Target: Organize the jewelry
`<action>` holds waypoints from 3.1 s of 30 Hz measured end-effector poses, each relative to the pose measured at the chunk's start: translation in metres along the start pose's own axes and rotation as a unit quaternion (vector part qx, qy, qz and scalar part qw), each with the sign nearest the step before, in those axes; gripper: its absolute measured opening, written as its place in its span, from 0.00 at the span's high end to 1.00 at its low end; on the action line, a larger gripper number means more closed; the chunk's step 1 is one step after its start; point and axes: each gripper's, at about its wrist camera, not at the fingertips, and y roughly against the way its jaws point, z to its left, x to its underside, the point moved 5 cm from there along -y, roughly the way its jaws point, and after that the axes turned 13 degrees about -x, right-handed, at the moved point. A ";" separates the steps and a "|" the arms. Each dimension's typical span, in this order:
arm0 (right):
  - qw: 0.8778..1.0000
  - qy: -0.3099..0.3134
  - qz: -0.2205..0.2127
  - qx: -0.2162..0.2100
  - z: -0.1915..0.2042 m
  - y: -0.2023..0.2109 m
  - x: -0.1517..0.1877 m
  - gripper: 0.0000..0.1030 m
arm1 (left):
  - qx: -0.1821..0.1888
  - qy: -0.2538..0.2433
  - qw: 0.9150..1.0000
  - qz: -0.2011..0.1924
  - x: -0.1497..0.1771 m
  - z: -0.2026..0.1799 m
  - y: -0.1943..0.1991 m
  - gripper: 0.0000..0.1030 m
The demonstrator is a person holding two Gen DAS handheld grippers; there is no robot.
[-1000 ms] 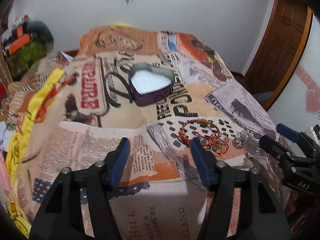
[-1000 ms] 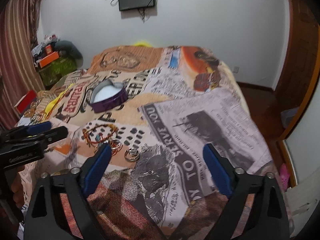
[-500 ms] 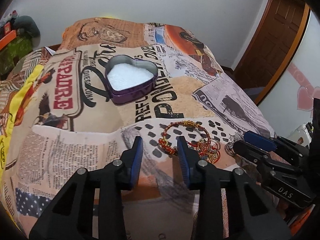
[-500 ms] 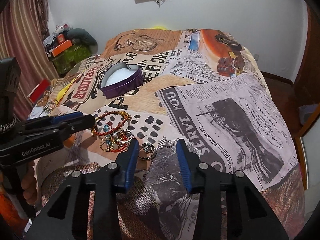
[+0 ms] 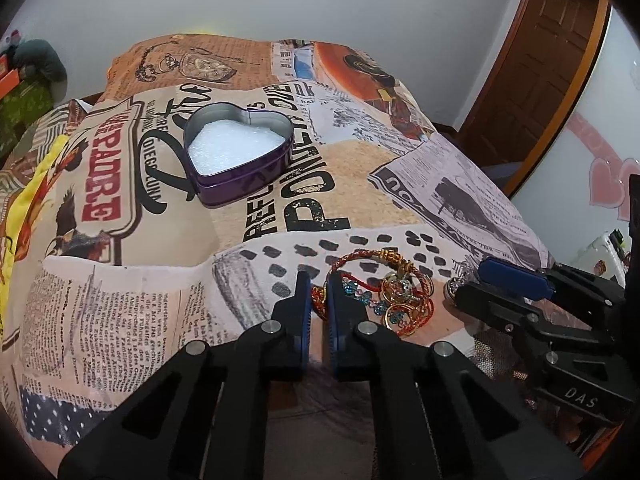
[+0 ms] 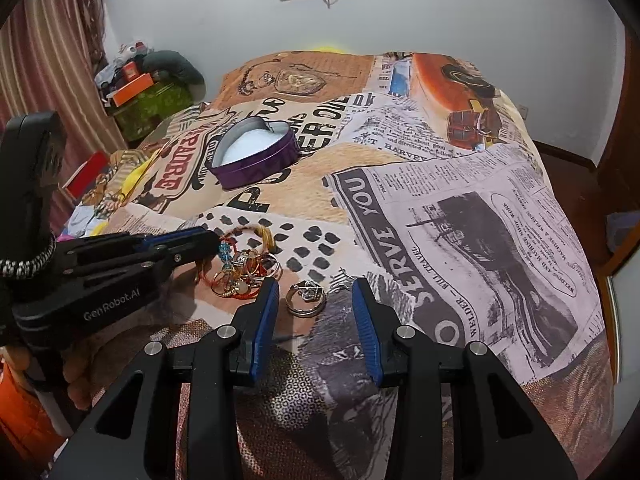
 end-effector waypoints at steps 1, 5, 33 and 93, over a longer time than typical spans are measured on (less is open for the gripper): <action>1.000 -0.002 -0.001 0.001 -0.001 0.000 -0.001 0.68 | 0.002 0.002 1.000 -0.001 0.000 0.001 0.000 0.94; 1.000 -0.019 -0.003 0.005 -0.009 0.000 -0.004 0.70 | 0.004 0.006 1.000 -0.004 0.001 0.003 0.001 0.95; 0.999 -0.025 0.023 -0.017 0.001 0.000 -0.002 0.82 | -0.021 -0.002 0.999 -0.036 0.009 0.010 0.028 0.96; 0.999 -0.018 -0.006 -0.030 -0.004 -0.002 -0.041 0.97 | -0.026 0.003 0.999 -0.045 0.009 0.022 0.045 0.96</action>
